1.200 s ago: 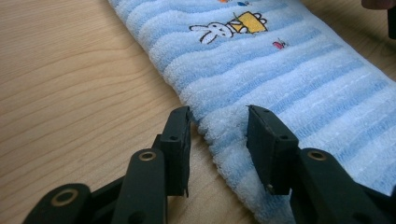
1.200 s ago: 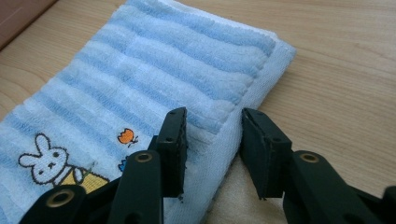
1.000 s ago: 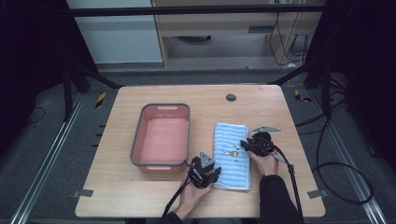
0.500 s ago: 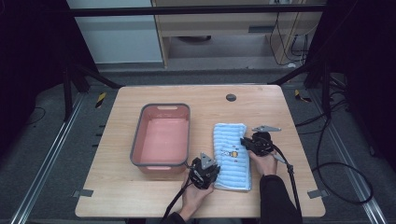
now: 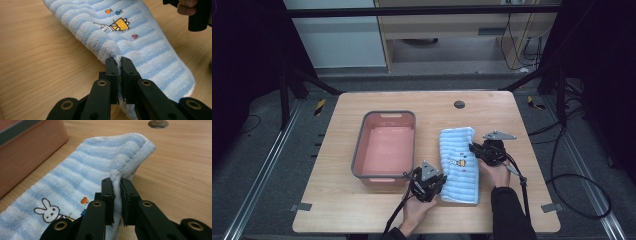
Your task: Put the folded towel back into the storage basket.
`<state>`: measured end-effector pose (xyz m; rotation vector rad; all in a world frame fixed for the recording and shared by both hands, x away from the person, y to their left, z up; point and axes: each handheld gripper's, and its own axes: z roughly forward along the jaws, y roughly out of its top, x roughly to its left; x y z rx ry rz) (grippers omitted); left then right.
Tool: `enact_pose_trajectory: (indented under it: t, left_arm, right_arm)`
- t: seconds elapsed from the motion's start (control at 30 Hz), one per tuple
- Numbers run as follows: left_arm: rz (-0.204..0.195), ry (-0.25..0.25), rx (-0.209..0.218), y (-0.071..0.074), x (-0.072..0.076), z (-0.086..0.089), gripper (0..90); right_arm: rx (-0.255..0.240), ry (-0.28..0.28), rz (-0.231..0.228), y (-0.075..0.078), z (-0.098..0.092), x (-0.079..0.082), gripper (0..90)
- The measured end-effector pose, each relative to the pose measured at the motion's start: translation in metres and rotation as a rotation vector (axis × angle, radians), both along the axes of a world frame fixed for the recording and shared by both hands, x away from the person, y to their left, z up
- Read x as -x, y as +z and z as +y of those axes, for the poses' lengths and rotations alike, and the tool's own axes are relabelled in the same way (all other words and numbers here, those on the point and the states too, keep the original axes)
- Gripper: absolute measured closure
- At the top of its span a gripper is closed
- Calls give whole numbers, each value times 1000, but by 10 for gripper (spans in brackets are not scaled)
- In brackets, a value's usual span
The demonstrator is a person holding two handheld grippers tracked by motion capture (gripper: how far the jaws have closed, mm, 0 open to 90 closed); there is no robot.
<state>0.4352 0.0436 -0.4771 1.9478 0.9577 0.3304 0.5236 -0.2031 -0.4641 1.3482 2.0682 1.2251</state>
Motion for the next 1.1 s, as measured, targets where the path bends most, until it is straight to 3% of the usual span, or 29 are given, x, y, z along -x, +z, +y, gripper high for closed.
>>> enact_pose_trajectory:
  t: [0.3, 0.7, 1.1]
  left_arm:
    - [-48, -19, 34, 22, 2, 3, 853]
    - [-93, -28, 49, 48, 4, 9, 854]
    - [-145, -30, 72, 73, 7, 13, 853]
  right_arm:
    - [-47, -15, -51, 20, -7, 6, 826]
    - [-51, -13, -108, 38, -5, 12, 827]
    - [-45, -20, -171, 68, 4, 14, 828]
